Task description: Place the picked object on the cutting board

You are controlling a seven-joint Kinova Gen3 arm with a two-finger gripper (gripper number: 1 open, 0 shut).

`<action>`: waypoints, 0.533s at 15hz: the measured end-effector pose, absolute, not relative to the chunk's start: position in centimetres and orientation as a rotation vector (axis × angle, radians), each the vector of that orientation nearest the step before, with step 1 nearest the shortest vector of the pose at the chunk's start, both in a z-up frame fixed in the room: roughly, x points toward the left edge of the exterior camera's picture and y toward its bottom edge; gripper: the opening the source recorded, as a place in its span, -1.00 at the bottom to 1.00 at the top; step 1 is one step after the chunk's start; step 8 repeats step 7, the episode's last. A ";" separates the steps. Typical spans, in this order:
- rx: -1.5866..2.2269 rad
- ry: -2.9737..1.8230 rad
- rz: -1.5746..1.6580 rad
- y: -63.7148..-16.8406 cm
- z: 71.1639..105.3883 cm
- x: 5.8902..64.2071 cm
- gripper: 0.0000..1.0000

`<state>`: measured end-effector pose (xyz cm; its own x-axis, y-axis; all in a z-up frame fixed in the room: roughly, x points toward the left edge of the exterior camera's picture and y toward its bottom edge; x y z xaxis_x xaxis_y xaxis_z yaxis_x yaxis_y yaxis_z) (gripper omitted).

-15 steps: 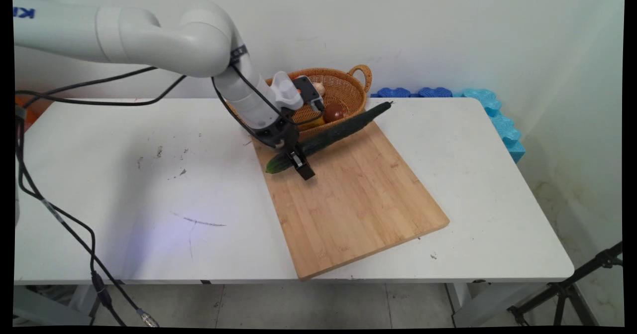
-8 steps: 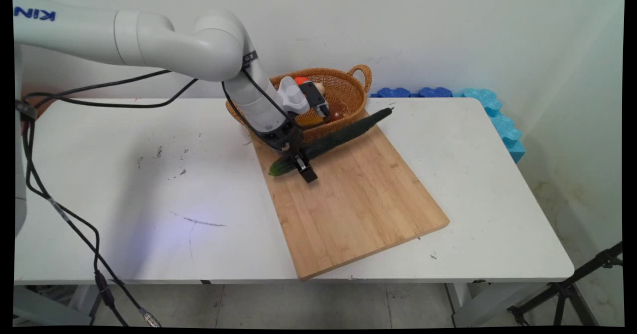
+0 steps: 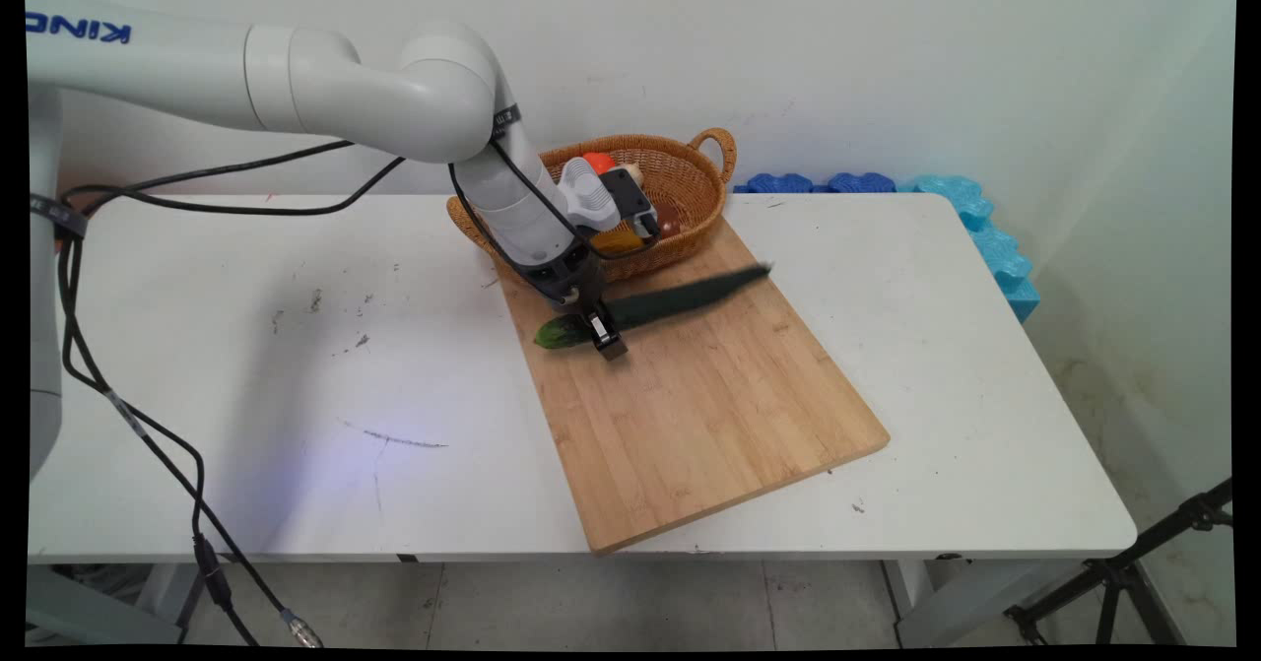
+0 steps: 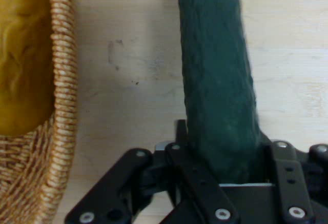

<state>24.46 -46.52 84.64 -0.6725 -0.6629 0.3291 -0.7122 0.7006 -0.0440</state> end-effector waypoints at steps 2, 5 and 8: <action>1.082 -2.626 0.235 -46.6 84.6 24.4 1.00; 1.074 -2.629 0.230 -46.6 84.7 24.5 1.00; 1.069 -2.631 0.227 -46.6 84.8 24.5 1.00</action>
